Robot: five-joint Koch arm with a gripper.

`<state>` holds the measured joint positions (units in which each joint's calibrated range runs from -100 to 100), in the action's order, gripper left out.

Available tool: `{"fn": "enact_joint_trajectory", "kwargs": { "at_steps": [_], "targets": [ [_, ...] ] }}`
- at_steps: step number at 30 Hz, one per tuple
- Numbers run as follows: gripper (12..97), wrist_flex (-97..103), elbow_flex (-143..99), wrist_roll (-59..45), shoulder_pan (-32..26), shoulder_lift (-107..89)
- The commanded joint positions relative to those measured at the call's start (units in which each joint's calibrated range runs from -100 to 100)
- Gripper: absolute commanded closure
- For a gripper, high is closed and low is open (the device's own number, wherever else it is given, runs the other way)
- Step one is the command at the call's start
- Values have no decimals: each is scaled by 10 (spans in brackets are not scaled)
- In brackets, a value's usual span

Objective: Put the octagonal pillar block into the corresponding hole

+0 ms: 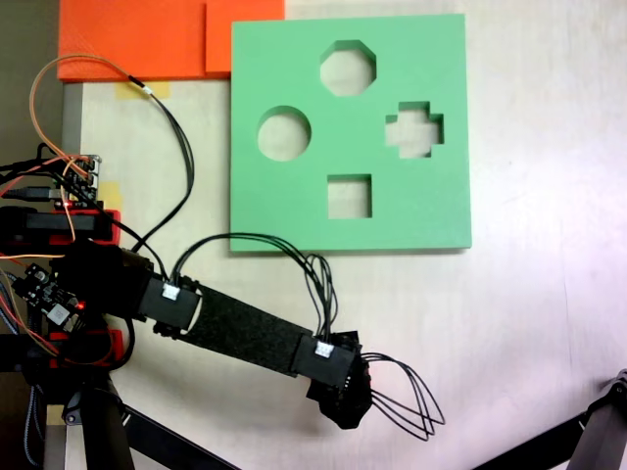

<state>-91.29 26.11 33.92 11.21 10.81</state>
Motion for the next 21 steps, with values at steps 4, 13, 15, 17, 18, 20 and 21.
{"fn": "enact_joint_trajectory", "kwargs": {
  "at_steps": [4, 13, 15, 17, 18, 20, 21],
  "targets": [
    [645, -16, -6, 2, 5, 23],
    [648, -87, 1, 47, 6, 11],
    [648, -87, 1, 57, 3, -14],
    [658, -87, 2, 66, -1, -49],
    [664, -87, 2, 72, -4, -65],
    [685, -87, 2, 83, -10, -104],
    [693, -87, 3, 86, -14, -128]
  ]
}}
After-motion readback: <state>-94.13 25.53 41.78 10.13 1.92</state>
